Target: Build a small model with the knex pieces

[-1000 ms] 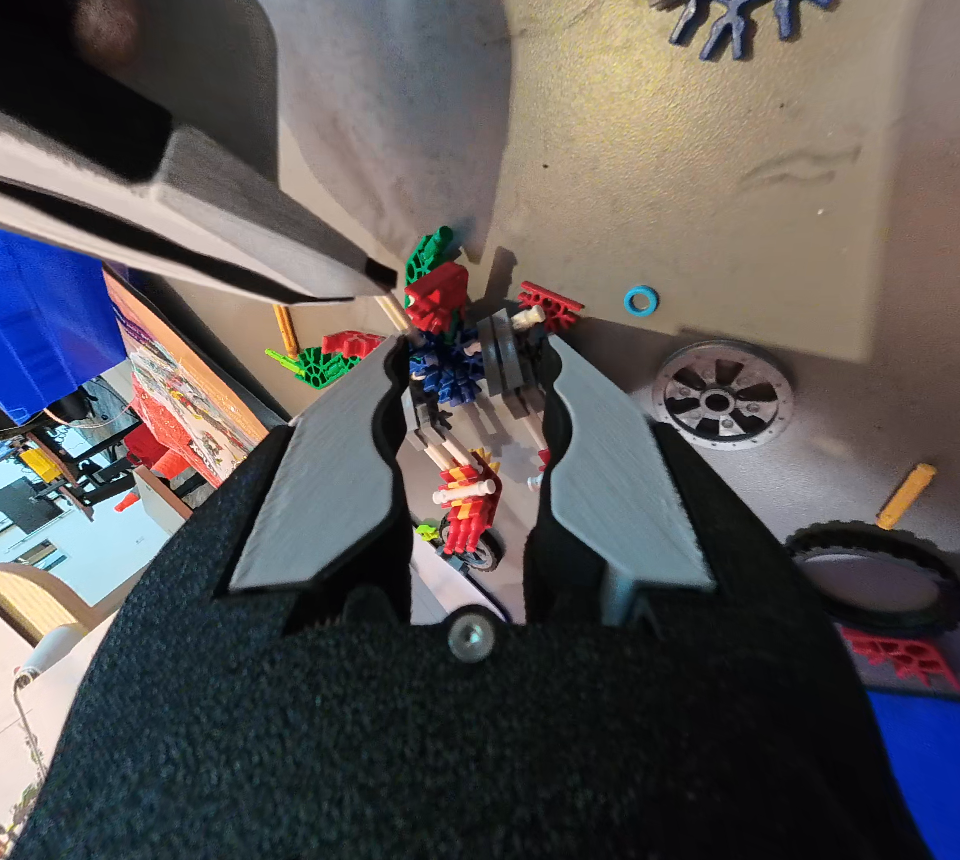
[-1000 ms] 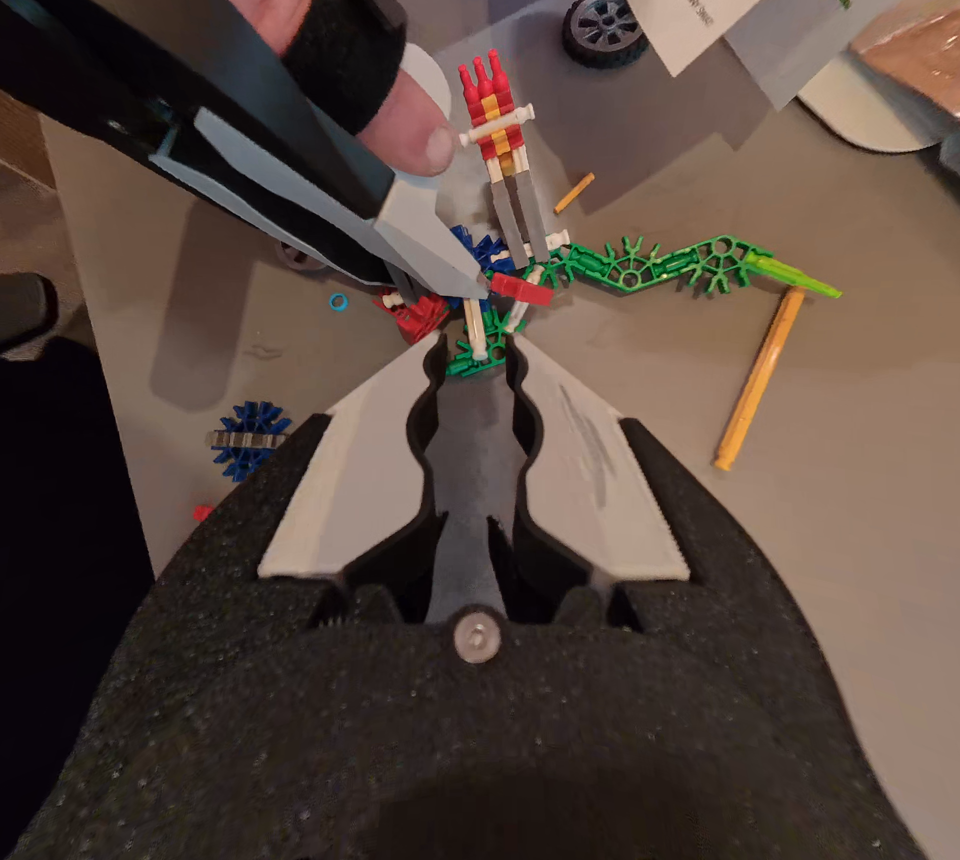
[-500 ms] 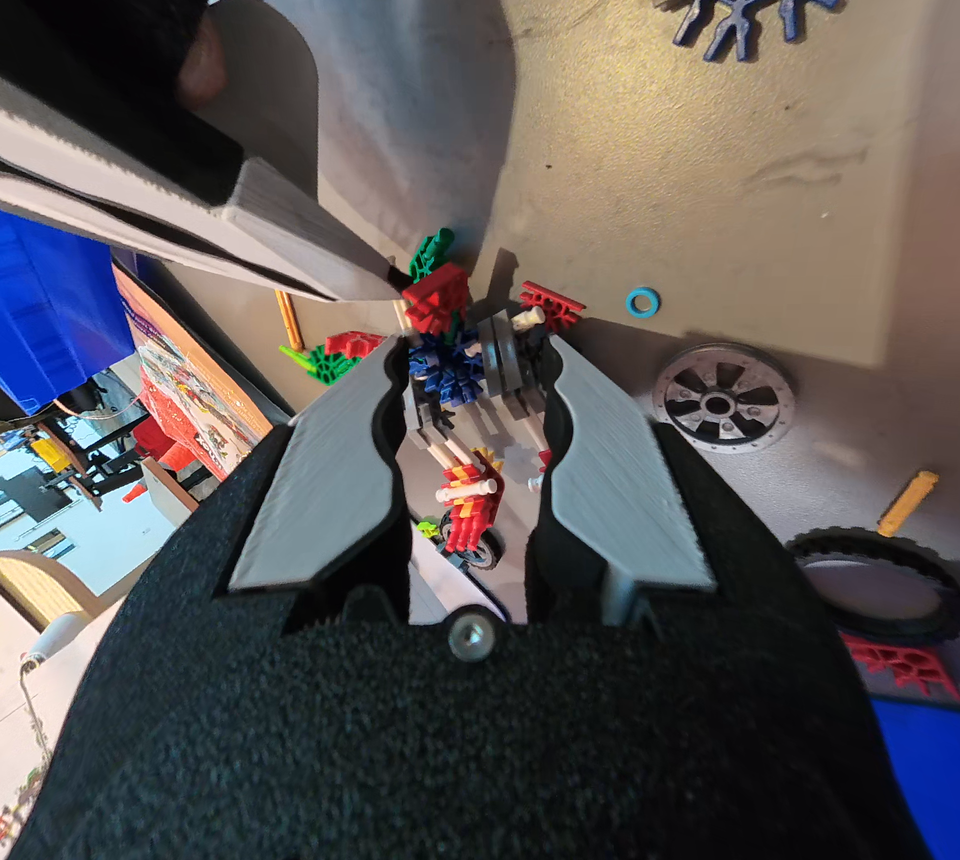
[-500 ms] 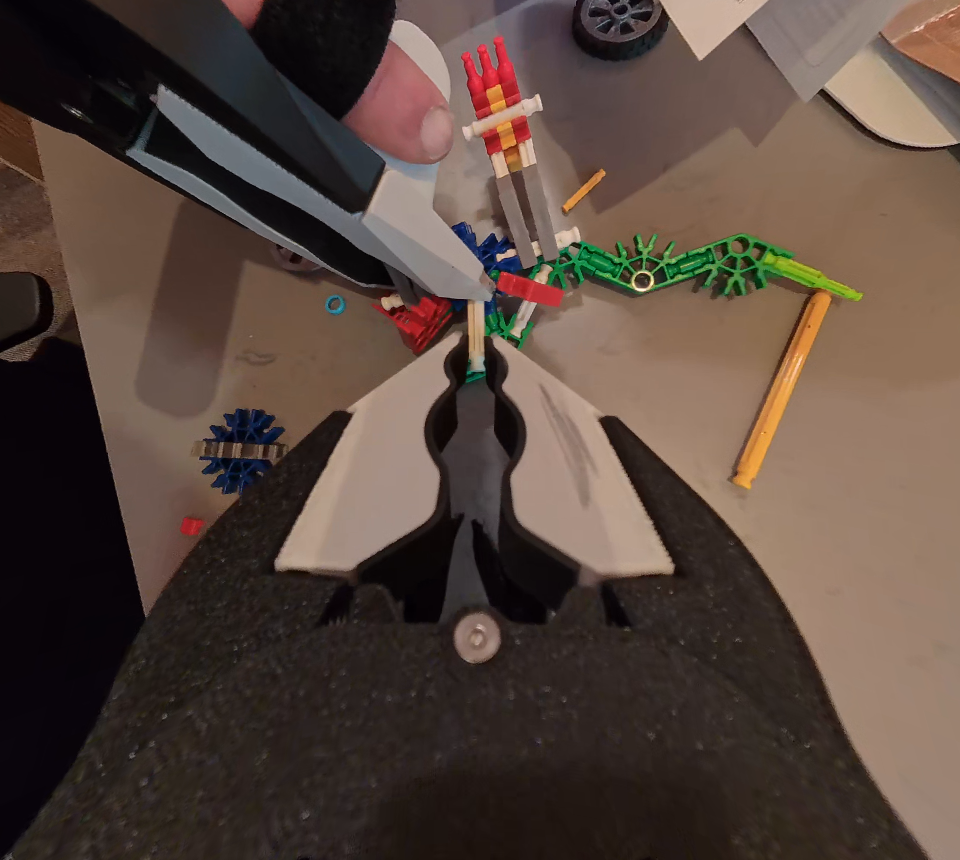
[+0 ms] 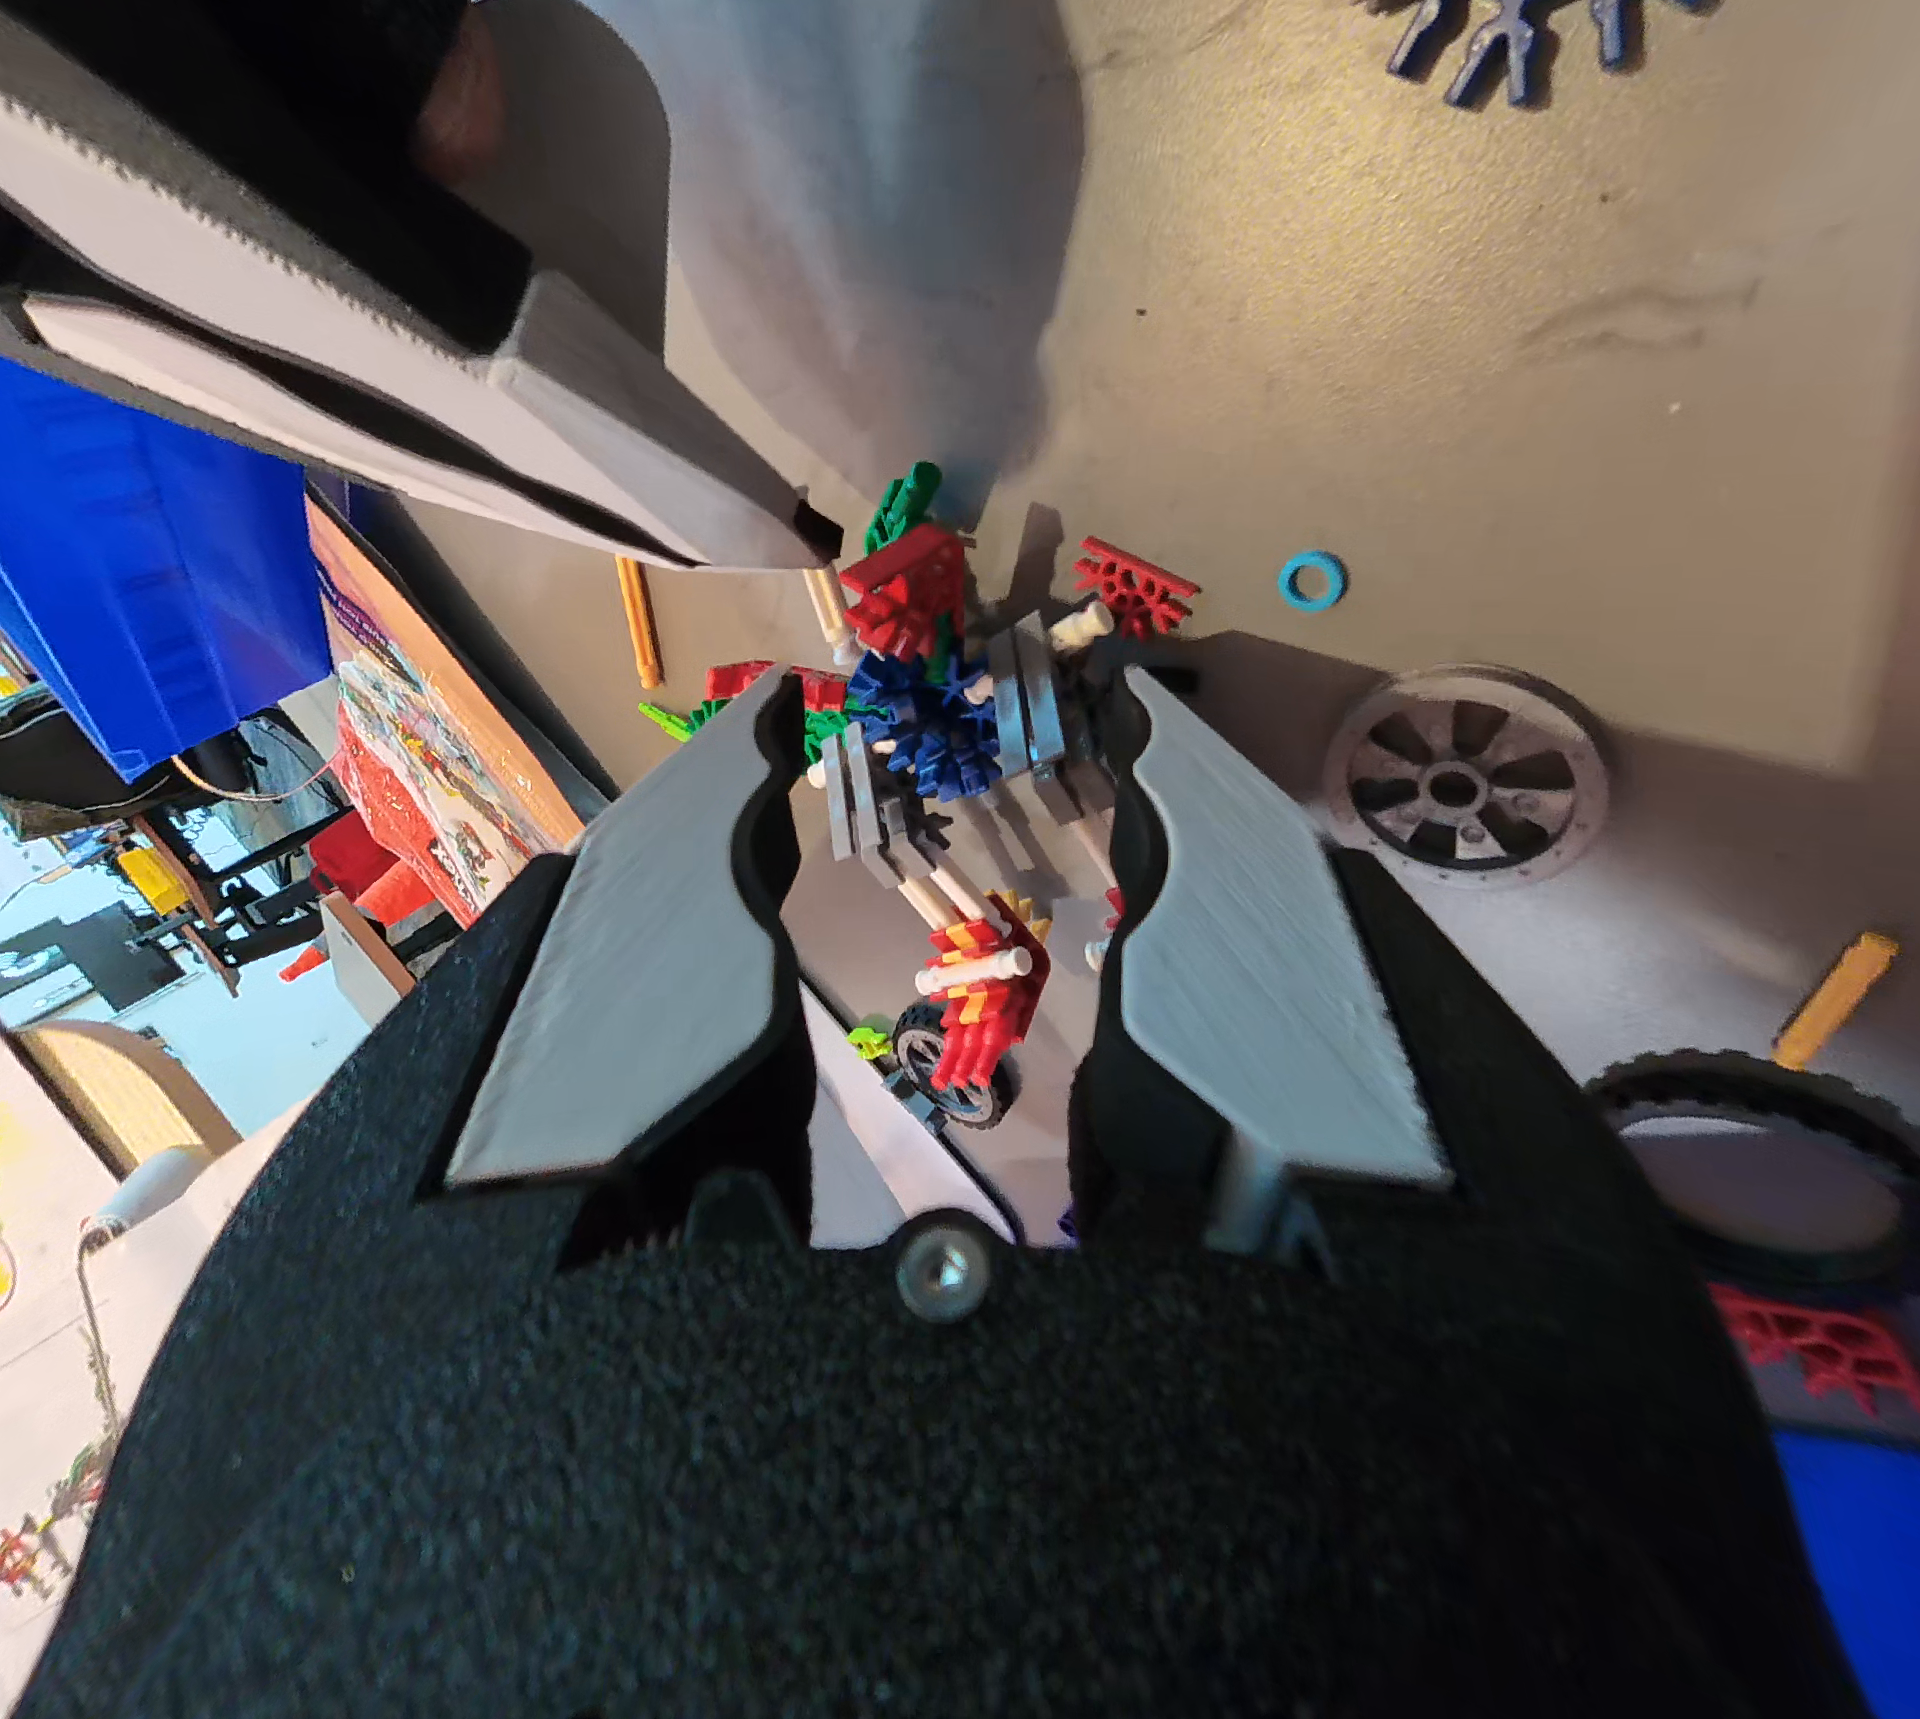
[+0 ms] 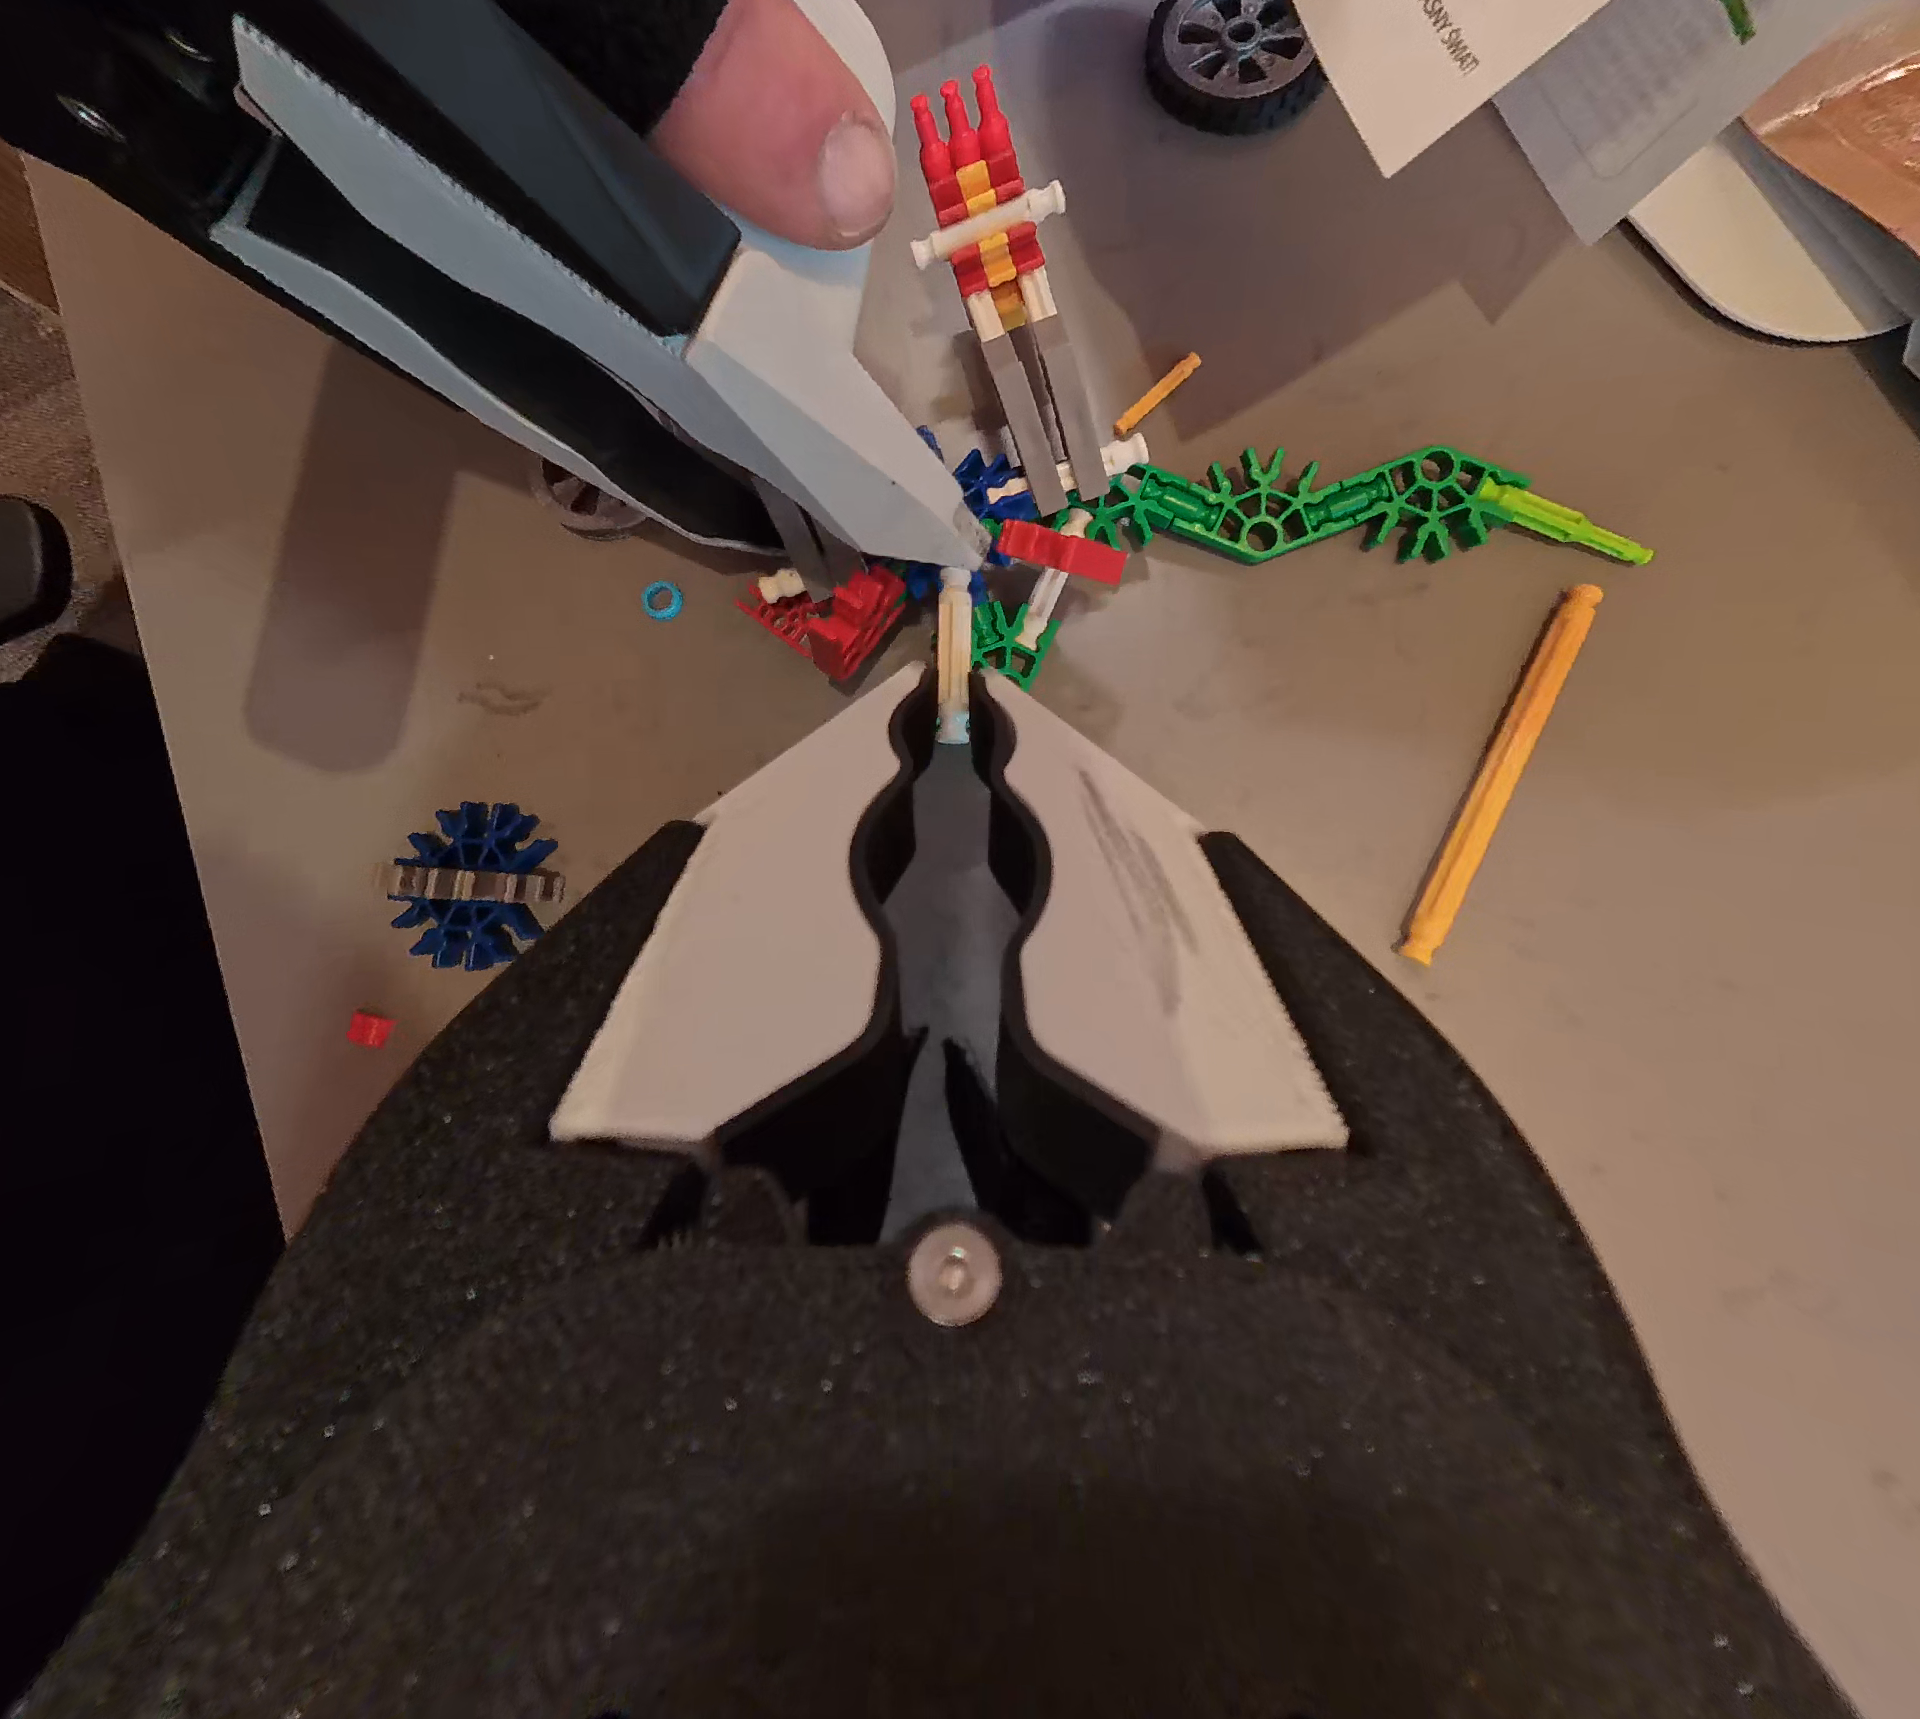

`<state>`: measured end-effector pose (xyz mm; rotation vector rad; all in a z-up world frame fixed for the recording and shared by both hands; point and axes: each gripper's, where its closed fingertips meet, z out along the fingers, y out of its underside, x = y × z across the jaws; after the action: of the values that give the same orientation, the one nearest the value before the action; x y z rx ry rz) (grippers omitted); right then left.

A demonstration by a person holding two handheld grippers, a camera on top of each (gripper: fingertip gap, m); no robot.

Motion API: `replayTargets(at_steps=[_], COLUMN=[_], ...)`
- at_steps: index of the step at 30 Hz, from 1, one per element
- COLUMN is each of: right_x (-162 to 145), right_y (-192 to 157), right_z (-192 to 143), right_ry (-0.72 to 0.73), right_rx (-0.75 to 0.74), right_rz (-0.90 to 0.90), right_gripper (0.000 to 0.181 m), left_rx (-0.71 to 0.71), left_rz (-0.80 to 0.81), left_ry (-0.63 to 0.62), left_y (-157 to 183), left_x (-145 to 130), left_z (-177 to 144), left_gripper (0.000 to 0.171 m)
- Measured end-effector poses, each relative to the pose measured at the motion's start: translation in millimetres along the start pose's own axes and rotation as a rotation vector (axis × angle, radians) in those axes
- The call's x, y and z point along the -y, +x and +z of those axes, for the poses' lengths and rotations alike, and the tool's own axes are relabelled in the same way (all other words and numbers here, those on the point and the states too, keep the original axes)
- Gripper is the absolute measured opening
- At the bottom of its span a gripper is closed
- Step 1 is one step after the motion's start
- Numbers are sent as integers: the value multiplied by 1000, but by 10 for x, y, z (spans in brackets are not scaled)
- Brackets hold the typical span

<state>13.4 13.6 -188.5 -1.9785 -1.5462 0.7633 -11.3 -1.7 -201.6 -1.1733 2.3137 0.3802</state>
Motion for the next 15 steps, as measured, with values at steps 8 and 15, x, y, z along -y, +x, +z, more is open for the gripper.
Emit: replayTargets(at_steps=[8,15], right_x=[17,23], right_y=[2,-11], right_z=[10,28], right_ry=[-38,-62], right_rx=[3,4], right_rz=[-36,-63], right_gripper=[5,5], left_rx=[2,2], left_rz=[17,23], left_ry=[38,20], left_y=[35,54], left_x=[69,37], left_z=[-57,-18], left_gripper=[47,46])
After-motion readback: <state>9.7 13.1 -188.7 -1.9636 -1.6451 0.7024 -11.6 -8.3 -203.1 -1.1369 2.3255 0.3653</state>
